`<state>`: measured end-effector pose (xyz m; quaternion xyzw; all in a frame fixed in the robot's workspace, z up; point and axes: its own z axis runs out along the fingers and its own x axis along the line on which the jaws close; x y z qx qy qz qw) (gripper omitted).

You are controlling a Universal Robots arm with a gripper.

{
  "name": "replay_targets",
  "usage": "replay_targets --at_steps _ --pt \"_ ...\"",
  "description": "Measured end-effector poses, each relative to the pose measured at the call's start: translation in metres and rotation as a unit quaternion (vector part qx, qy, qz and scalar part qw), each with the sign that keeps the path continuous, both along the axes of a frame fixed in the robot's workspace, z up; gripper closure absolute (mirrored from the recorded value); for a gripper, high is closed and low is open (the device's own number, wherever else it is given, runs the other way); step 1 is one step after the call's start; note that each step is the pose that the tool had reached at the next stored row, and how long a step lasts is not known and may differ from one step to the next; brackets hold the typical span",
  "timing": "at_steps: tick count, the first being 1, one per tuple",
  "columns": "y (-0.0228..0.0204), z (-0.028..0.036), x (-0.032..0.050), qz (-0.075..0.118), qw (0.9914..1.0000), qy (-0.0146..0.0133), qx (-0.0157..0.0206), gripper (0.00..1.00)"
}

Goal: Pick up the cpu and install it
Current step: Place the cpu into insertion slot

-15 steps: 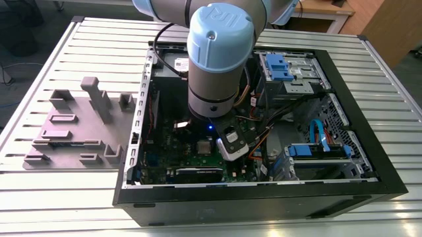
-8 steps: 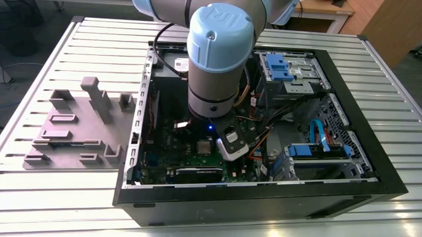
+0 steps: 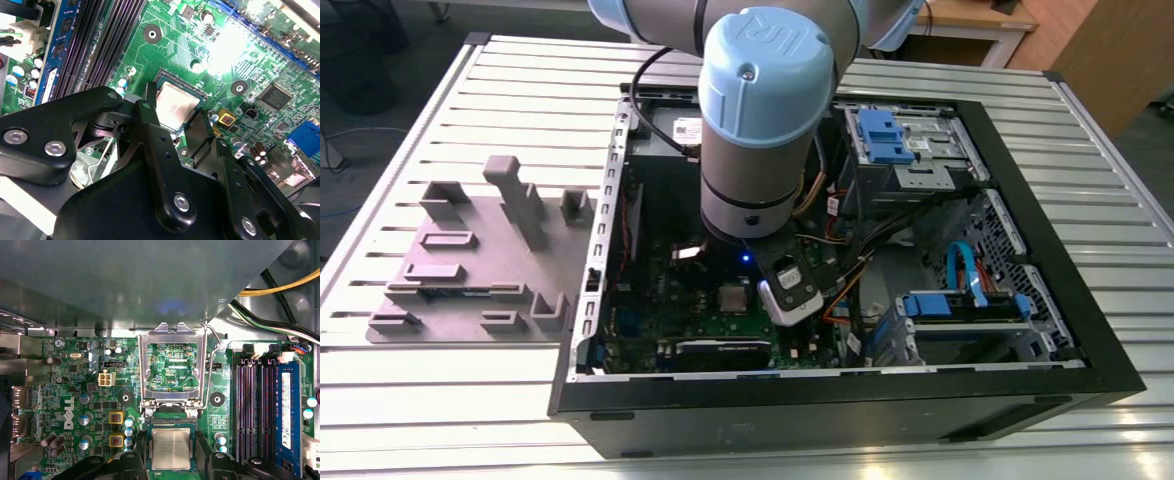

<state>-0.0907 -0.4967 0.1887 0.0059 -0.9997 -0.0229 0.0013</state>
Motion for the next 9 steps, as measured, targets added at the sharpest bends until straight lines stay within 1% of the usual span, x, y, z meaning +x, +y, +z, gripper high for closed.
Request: replay_targets --at_steps 8,9 --pt "0.0001 -0.0004 0.0 0.0 1.0 -0.0001 0.0003 0.52" --pt "0.0001 -0.0004 0.0 0.0 1.0 -0.0001 0.0002 0.46"
